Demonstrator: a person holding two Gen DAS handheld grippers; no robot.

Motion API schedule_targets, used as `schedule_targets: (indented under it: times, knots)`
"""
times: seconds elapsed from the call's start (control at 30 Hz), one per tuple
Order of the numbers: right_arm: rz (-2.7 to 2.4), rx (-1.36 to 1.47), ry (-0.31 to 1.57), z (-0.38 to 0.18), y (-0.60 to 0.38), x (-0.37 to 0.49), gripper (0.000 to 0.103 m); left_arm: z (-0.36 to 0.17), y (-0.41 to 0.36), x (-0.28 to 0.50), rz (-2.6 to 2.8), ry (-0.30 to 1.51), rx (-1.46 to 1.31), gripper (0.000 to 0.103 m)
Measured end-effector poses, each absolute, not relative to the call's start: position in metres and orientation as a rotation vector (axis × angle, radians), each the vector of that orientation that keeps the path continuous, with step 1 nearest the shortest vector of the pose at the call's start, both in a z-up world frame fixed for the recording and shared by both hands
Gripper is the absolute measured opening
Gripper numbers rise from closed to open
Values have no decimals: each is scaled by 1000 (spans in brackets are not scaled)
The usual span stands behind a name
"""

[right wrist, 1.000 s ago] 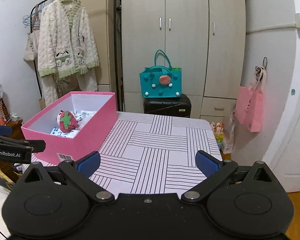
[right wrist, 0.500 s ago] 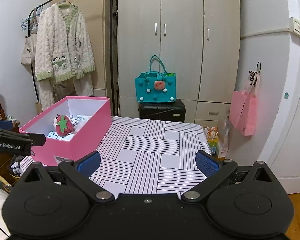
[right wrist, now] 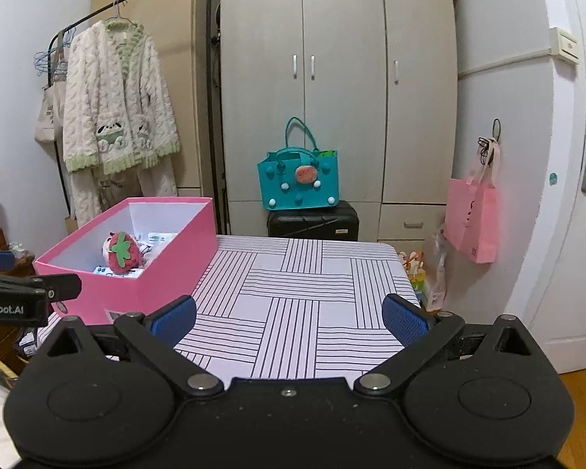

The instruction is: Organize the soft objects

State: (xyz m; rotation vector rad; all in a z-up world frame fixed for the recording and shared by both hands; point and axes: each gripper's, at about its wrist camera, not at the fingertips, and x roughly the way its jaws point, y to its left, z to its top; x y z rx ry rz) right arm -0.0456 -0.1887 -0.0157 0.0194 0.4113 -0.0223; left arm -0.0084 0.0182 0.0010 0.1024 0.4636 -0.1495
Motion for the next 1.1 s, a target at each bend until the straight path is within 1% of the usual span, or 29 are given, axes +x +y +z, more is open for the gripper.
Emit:
schedule_targets:
  times: [0.37, 0.6, 1.1]
  knots:
    - [-47, -22, 364, -17, -185, -54, 103, -15, 15, -8, -130, 456, 103, 103]
    - [-58, -17, 414, -24, -189, -50, 103, -15, 19, -6, -114, 456, 111, 103]
    - [-64, -29, 412, -25, -192, -52, 103, -14, 22, -6, -148, 470, 109, 103]
